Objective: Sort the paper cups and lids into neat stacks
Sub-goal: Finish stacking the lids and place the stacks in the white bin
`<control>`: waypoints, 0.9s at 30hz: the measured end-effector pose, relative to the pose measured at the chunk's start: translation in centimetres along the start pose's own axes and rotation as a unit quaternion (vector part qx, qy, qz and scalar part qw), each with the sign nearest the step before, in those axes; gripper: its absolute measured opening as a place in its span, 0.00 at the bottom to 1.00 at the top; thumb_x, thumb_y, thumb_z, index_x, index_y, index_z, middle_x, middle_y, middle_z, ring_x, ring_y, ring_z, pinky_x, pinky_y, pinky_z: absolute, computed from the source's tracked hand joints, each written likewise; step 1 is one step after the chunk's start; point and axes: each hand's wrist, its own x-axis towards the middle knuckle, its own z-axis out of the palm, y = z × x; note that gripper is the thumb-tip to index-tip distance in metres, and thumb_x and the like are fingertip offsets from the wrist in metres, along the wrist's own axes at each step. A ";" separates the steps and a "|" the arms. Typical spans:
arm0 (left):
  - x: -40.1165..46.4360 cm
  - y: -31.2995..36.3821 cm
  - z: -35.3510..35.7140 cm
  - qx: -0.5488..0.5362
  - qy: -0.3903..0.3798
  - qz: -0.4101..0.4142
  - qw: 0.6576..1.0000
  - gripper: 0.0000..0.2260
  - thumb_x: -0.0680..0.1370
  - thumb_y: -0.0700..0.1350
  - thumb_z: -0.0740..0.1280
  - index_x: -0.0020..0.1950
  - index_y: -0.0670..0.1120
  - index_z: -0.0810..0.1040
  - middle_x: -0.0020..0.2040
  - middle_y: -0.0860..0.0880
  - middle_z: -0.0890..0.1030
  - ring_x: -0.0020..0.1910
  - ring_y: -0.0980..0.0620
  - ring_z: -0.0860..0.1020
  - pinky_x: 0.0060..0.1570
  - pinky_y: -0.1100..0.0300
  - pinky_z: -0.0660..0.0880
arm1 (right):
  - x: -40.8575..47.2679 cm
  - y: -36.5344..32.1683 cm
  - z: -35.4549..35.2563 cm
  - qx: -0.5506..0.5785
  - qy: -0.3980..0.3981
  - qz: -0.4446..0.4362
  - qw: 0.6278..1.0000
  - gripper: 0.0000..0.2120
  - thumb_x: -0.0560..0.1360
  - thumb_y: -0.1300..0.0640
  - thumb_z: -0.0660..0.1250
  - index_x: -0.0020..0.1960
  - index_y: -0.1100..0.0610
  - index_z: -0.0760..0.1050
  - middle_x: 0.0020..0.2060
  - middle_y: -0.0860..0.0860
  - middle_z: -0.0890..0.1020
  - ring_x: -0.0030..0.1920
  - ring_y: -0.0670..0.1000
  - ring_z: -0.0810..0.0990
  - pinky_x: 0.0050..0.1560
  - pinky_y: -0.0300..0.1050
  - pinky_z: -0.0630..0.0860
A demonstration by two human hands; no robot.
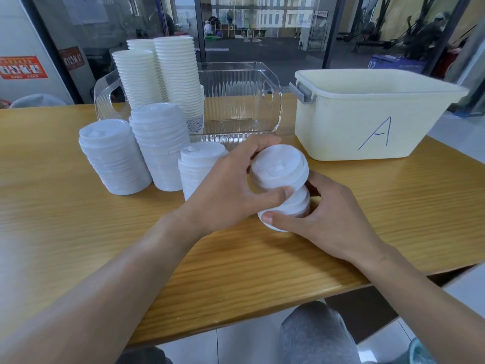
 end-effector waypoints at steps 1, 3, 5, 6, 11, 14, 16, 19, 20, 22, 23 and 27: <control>0.0 -0.2 0.0 0.010 -0.011 -0.003 1.000 0.33 0.72 0.48 0.81 0.74 0.49 0.71 0.67 0.58 0.78 0.68 0.61 0.75 0.69 0.58 0.73 | 0.0 0.3 -0.2 0.005 0.001 0.001 1.000 0.31 0.61 0.39 0.84 0.59 0.43 0.77 0.49 0.33 0.83 0.52 0.34 0.81 0.49 0.29 0.76; 0.0 -0.5 0.1 0.023 -0.029 -0.007 0.999 0.35 0.71 0.48 0.81 0.75 0.50 0.70 0.67 0.59 0.77 0.69 0.63 0.73 0.69 0.60 0.72 | 0.1 0.9 -0.5 0.013 -0.007 0.007 1.000 0.40 0.59 0.39 0.84 0.67 0.43 0.74 0.55 0.32 0.82 0.57 0.33 0.80 0.54 0.29 0.75; 0.0 -0.6 0.4 0.015 -0.041 -0.013 0.999 0.36 0.70 0.48 0.82 0.75 0.51 0.70 0.67 0.59 0.78 0.69 0.63 0.73 0.70 0.60 0.72 | 0.1 1.2 -0.9 0.028 -0.029 0.013 0.999 0.49 0.58 0.37 0.84 0.75 0.41 0.68 0.62 0.34 0.80 0.63 0.34 0.77 0.62 0.33 0.73; -0.1 -0.6 0.6 0.002 -0.049 -0.020 0.999 0.36 0.70 0.48 0.83 0.74 0.51 0.70 0.68 0.59 0.78 0.70 0.63 0.73 0.70 0.60 0.72 | 0.1 1.3 -1.0 0.040 -0.043 0.011 0.998 0.50 0.59 0.38 0.84 0.76 0.41 0.67 0.64 0.35 0.80 0.65 0.36 0.77 0.65 0.36 0.73; 0.2 -1.1 1.1 -0.055 -0.068 -0.061 0.994 0.33 0.69 0.53 0.83 0.71 0.52 0.75 0.65 0.57 0.80 0.67 0.60 0.77 0.67 0.56 0.76 | 0.1 1.5 -1.3 0.093 -0.055 -0.014 0.994 0.39 0.63 0.45 0.83 0.71 0.43 0.73 0.61 0.40 0.82 0.63 0.42 0.80 0.65 0.44 0.77; 0.4 -1.0 1.1 -0.101 -0.053 -0.085 0.990 0.31 0.70 0.51 0.82 0.70 0.50 0.76 0.63 0.56 0.81 0.63 0.61 0.79 0.64 0.59 0.78 | 0.2 1.5 -1.4 0.121 -0.053 -0.011 0.991 0.35 0.65 0.49 0.82 0.69 0.45 0.75 0.59 0.40 0.84 0.61 0.41 0.82 0.60 0.36 0.78; 0.3 -0.9 1.2 -0.115 -0.044 -0.091 0.988 0.29 0.70 0.50 0.79 0.69 0.49 0.76 0.62 0.56 0.82 0.62 0.60 0.80 0.64 0.59 0.78 | 0.2 1.6 -1.4 0.128 -0.056 -0.012 0.990 0.33 0.66 0.52 0.82 0.69 0.46 0.75 0.58 0.41 0.84 0.60 0.41 0.82 0.57 0.33 0.77; 0.3 -0.8 1.3 -0.114 -0.039 -0.089 0.989 0.28 0.69 0.54 0.77 0.68 0.49 0.77 0.61 0.55 0.83 0.62 0.60 0.81 0.63 0.58 0.79 | 0.2 1.8 -1.4 0.133 -0.053 -0.014 0.990 0.32 0.67 0.54 0.82 0.68 0.46 0.76 0.57 0.40 0.85 0.59 0.41 0.83 0.55 0.33 0.77; 0.4 -0.8 1.3 -0.115 -0.033 -0.089 0.989 0.28 0.69 0.55 0.77 0.67 0.49 0.78 0.61 0.55 0.83 0.61 0.60 0.81 0.62 0.58 0.79 | 0.3 1.8 -1.5 0.137 -0.053 -0.012 0.989 0.32 0.67 0.54 0.82 0.68 0.46 0.76 0.57 0.41 0.85 0.58 0.41 0.83 0.55 0.33 0.77; 0.5 -0.8 1.3 -0.121 -0.012 -0.090 0.988 0.26 0.70 0.56 0.76 0.65 0.49 0.79 0.60 0.55 0.84 0.61 0.59 0.81 0.61 0.58 0.79 | 0.2 1.8 -1.6 0.142 -0.060 -0.009 0.988 0.33 0.66 0.53 0.82 0.69 0.46 0.75 0.58 0.41 0.85 0.59 0.42 0.83 0.58 0.37 0.79; 0.6 -0.7 1.3 -0.127 0.000 -0.091 0.988 0.25 0.71 0.57 0.75 0.65 0.49 0.79 0.60 0.54 0.84 0.60 0.58 0.82 0.61 0.58 0.79 | 0.2 1.8 -1.6 0.138 -0.062 -0.010 0.988 0.35 0.66 0.52 0.83 0.70 0.46 0.74 0.59 0.41 0.84 0.61 0.42 0.82 0.60 0.39 0.79; 0.6 -0.6 1.5 -0.135 0.025 -0.082 0.987 0.22 0.73 0.55 0.74 0.64 0.49 0.79 0.60 0.53 0.84 0.61 0.58 0.82 0.63 0.58 0.78 | 0.3 2.1 -1.6 0.121 -0.062 -0.019 0.991 0.41 0.66 0.56 0.84 0.74 0.45 0.71 0.64 0.41 0.82 0.66 0.45 0.79 0.68 0.51 0.75</control>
